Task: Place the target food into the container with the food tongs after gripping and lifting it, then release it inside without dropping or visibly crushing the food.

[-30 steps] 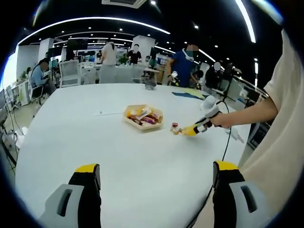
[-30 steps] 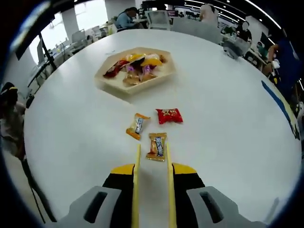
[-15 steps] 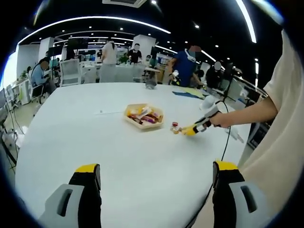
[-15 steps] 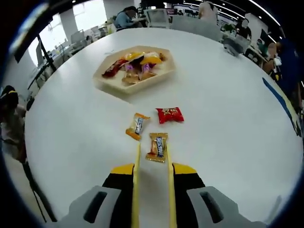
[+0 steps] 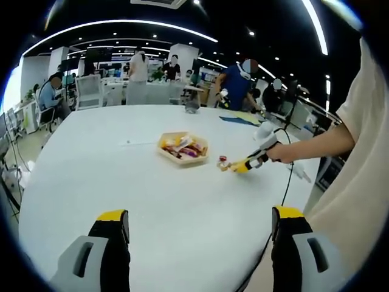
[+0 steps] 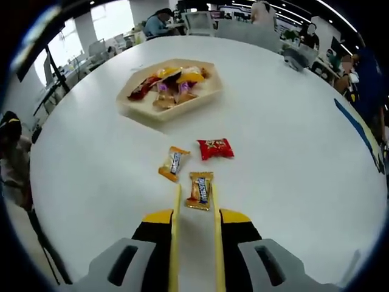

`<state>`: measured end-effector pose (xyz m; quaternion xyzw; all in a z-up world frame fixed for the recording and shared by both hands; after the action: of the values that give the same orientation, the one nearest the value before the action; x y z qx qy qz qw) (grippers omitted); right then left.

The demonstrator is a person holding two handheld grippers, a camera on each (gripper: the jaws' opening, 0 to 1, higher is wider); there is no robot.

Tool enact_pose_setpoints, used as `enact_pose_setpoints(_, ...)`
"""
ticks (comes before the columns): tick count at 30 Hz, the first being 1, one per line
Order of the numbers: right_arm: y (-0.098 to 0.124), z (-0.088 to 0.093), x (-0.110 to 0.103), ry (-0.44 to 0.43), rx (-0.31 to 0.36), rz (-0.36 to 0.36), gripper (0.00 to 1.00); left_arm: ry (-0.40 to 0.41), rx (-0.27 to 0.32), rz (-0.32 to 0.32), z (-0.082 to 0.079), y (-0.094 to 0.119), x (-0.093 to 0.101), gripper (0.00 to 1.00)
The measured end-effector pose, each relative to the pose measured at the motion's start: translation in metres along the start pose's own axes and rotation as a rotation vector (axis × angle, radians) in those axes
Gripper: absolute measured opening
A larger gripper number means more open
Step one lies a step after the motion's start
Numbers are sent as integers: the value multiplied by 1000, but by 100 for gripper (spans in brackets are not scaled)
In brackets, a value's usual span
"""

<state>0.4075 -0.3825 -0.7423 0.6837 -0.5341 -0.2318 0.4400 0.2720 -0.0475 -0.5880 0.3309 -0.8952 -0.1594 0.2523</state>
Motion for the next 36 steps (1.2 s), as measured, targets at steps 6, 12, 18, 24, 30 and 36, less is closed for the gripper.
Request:
enact_pose_setpoints(6,1,1,0,-5,-2,4,26,2,1,2,-1,-1,0,98)
enact_pose_setpoints(12,1,2,1,-15,-2,3,25,1,-1,7,-1,-2,0,98)
enact_pose_setpoints(18,0,2,1,-53,-4,-3,23,5,-7,8,1,-2,0,97)
enact_pose_setpoints(24,0,1,0,-61,-2,-5,22,11,-5,7,2,-1,0,97)
enact_pose_setpoints(30,2,-4,-2,-60,12,-8,22,12,-6,6,3,-1,0,97)
enact_pose_setpoints(36,2,-7,-2,-55,17,-6,22,13,-4,6,3,-1,0,97)
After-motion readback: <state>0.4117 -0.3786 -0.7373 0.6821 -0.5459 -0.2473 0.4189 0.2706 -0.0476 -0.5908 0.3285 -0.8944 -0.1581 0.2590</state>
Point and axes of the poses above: the point that each gripper's makers call its tool centre point, and the gripper's own axes: y roughly backward along the fingers, x roughly to its right, z roughly out of its underside, the point moved 1 cm from there along y, roughly backward along the fingers, and after that the axes turned 12 degrees about z, right-handed, at the moved point
